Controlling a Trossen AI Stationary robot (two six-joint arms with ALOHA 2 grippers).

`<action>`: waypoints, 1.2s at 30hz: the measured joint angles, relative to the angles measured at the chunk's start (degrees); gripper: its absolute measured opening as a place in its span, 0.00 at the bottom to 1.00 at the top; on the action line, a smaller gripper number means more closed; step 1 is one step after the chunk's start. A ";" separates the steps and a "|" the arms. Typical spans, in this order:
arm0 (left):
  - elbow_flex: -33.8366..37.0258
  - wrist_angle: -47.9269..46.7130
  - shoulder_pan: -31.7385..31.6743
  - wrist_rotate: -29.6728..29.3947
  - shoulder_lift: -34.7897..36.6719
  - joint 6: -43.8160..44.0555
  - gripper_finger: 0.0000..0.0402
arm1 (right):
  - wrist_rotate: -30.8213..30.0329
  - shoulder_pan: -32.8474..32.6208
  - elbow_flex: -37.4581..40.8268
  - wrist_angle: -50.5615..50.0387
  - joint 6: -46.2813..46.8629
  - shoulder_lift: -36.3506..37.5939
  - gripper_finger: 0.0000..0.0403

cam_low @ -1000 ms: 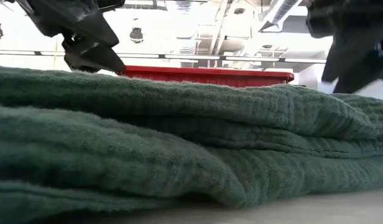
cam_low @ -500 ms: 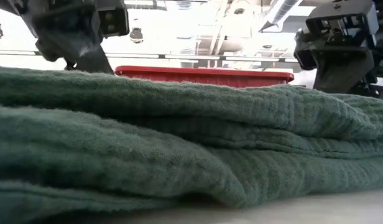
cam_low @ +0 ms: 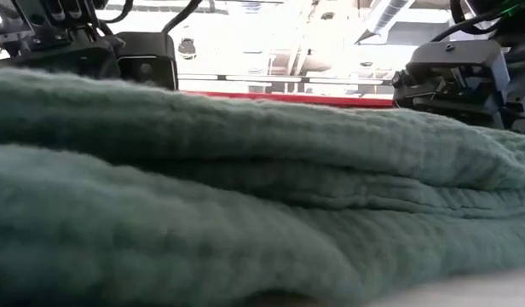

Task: Fold laundry
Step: Stack the green shirt on top of the black shorts on the table

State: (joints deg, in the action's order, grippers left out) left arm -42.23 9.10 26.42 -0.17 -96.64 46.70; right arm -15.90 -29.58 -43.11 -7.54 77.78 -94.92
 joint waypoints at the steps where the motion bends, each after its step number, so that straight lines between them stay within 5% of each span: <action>1: 0.01 -0.04 0.19 -0.09 -0.15 0.01 0.57 | -0.02 0.00 0.00 0.15 -0.16 -0.02 0.61; 10: 0.03 0.91 -0.03 -1.39 0.20 -1.29 0.57 | -1.98 0.05 -1.37 2.33 -6.04 -0.37 0.53; 20: 0.03 0.80 -0.46 0.02 0.20 -0.57 0.57 | -1.13 -0.06 -3.02 3.54 -11.85 -0.31 0.07; 28: 0.05 -5.01 -1.44 6.05 2.59 0.55 0.57 | 6.58 2.78 -8.61 -1.03 -21.78 4.51 0.09; 36: 0.23 -12.04 0.97 1.61 13.49 -1.20 0.57 | 7.06 5.01 -26.17 -25.06 -42.01 5.53 0.07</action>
State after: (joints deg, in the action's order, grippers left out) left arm -42.00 -2.94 27.40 1.43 -83.16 45.49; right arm -8.84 -24.57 -69.28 -32.60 35.77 -89.39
